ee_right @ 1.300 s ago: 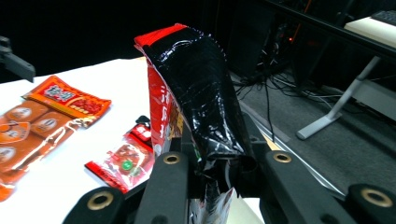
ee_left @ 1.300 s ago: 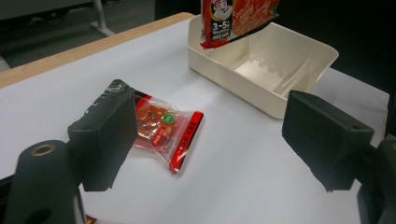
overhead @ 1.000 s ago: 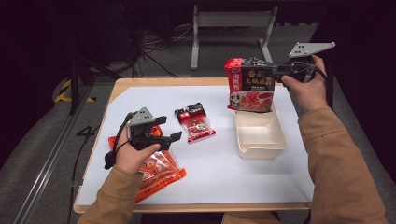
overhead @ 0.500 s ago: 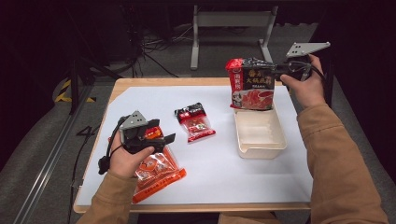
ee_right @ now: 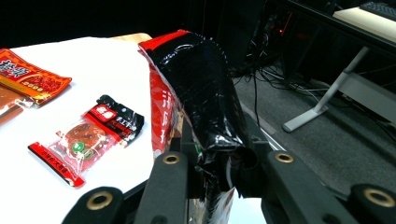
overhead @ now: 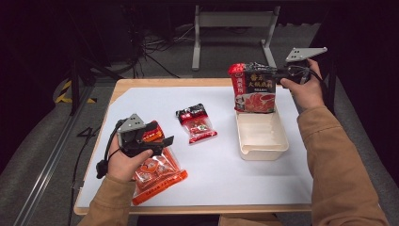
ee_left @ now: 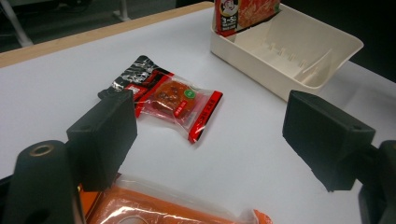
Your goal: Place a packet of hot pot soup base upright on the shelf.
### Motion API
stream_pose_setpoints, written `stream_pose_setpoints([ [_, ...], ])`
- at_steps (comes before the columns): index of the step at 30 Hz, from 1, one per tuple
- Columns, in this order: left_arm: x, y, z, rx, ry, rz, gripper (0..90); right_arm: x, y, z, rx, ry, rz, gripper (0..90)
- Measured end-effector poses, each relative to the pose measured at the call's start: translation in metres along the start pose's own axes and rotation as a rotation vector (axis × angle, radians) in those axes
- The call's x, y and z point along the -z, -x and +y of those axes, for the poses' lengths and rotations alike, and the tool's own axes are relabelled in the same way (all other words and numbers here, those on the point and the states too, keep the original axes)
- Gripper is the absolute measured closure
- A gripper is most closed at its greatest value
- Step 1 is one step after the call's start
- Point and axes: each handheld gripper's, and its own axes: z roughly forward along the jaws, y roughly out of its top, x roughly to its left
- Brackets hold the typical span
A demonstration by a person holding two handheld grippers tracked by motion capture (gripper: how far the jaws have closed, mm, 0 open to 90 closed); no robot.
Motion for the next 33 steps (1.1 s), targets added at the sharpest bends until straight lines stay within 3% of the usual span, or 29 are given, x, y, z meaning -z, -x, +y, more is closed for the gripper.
stream_pose_setpoints([
  [13,-0.003,0.002,0.003,-0.009,-0.004,-0.012,18.5,-0.007,0.000,-0.022,-0.047,-0.002,-0.005,74.9],
  [16,-0.004,0.001,0.003,-0.005,-0.005,-0.018,18.5,-0.008,-0.002,-0.024,-0.054,-0.023,-0.003,73.7],
  [19,-0.005,0.001,0.004,-0.001,-0.005,-0.019,18.5,-0.011,-0.003,-0.032,-0.056,-0.081,-0.021,73.6],
  [23,-0.007,0.003,0.005,0.000,-0.008,-0.027,18.4,-0.008,-0.001,-0.041,-0.082,-0.072,-0.028,73.3],
  [33,-0.013,0.004,0.008,-0.011,-0.014,-0.035,18.3,0.000,-0.001,-0.055,-0.085,-0.116,-0.059,76.0],
])
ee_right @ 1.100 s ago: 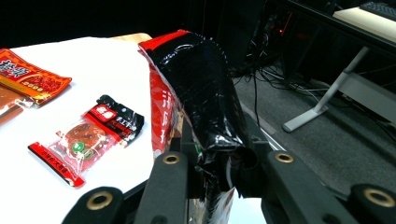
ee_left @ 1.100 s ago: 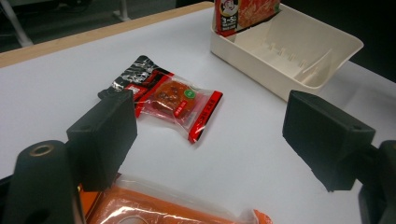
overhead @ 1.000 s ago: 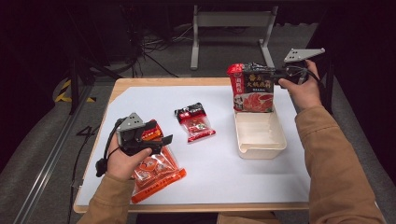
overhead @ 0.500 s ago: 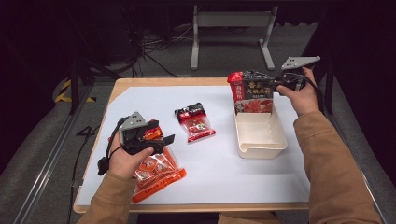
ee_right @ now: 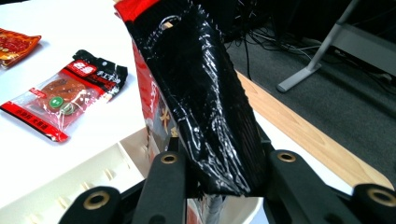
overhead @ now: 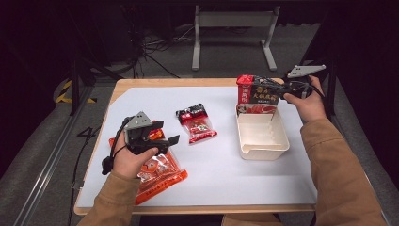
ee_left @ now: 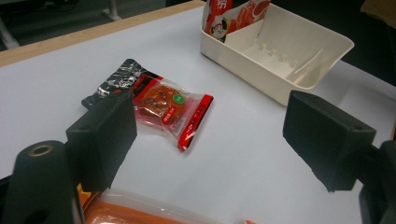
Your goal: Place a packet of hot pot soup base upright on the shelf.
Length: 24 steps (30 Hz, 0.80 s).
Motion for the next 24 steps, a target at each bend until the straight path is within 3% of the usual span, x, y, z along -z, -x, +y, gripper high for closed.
stream_pose_setpoints([
  [6,-0.002,-0.001,0.000,-0.006,-0.004,-0.003,18.3,0.002,0.001,-0.004,-0.020,0.002,0.001,75.4],
  [13,-0.003,-0.001,0.000,0.014,0.013,-0.014,17.0,0.002,-0.001,-0.002,-0.037,0.005,-0.002,66.5],
  [15,-0.005,-0.002,0.000,0.007,0.018,-0.017,16.4,0.005,-0.002,-0.001,-0.050,0.015,-0.017,54.4],
  [19,-0.007,-0.002,0.000,-0.003,0.015,-0.020,15.6,0.008,-0.003,0.000,-0.067,0.031,-0.011,45.3],
  [20,-0.007,-0.002,0.000,-0.001,0.012,-0.017,15.2,0.010,-0.005,0.001,-0.064,0.031,-0.018,39.3],
  [24,-0.009,-0.002,-0.001,-0.002,0.018,-0.027,14.2,0.014,-0.007,0.002,-0.061,0.042,-0.044,33.0],
])
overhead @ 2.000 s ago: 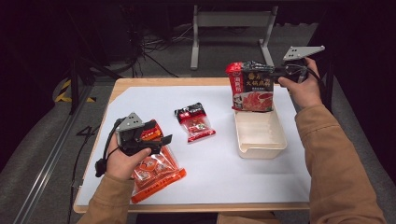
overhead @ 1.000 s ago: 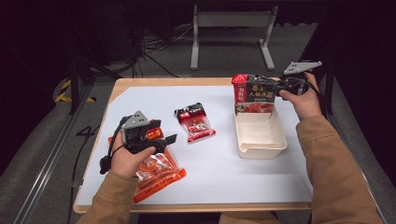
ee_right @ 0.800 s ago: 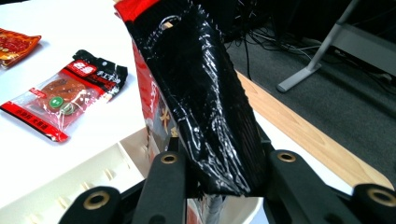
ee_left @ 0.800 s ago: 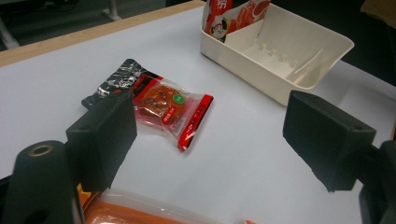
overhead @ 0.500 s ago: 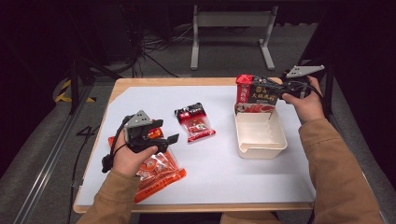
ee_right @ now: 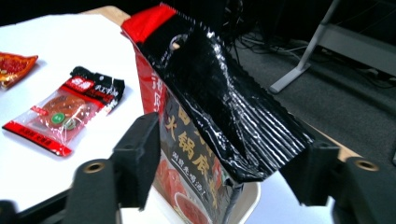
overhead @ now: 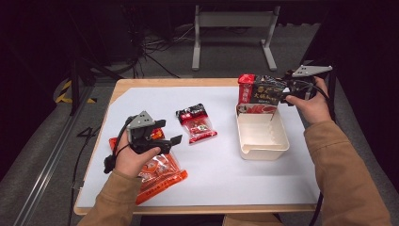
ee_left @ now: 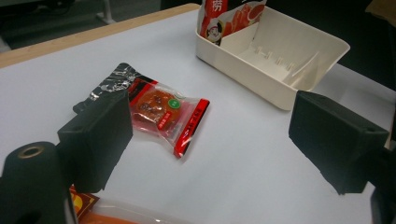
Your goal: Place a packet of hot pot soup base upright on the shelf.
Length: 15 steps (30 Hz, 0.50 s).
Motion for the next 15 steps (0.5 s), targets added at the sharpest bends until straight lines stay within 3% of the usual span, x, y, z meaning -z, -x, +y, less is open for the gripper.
stream_pose_setpoints([
  [11,0.000,-0.002,-0.001,-0.010,0.007,0.012,12.2,0.028,0.000,0.009,0.013,0.054,-0.052,28.8],
  [15,0.001,-0.003,-0.001,-0.004,0.004,0.009,12.1,0.041,-0.006,0.016,0.018,0.075,-0.045,28.5],
])
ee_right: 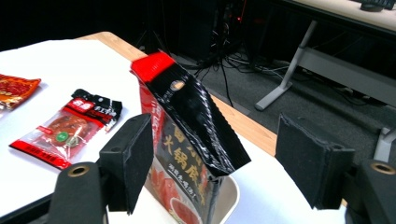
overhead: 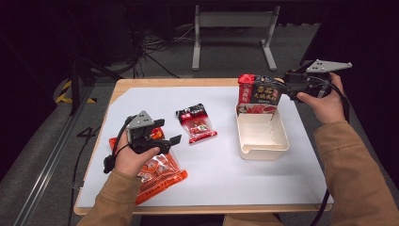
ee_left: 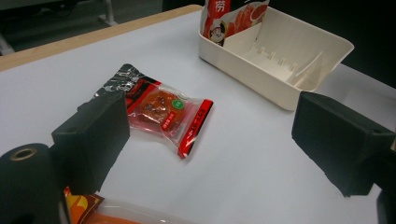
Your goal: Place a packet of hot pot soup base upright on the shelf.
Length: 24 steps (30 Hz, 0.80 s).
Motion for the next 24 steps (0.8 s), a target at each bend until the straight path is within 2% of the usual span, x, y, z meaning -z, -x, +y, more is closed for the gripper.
stream_pose_setpoints([
  [4,0.001,0.000,0.000,-0.002,0.001,-0.008,12.1,0.007,-0.007,0.003,-0.005,0.011,0.016,29.1],
  [9,0.001,0.000,0.000,-0.003,0.000,-0.006,12.1,0.018,-0.024,0.007,0.002,0.027,0.037,29.1],
  [15,0.002,-0.001,0.000,-0.006,0.000,0.001,12.3,0.027,-0.058,0.007,0.019,0.031,0.101,29.4],
  [18,0.003,-0.001,0.000,-0.021,-0.002,0.001,14.0,0.029,-0.070,0.003,0.017,0.042,0.114,29.4],
  [24,0.005,0.001,-0.001,-0.009,0.004,0.004,15.2,0.029,-0.095,-0.005,0.013,0.044,0.156,30.0],
])
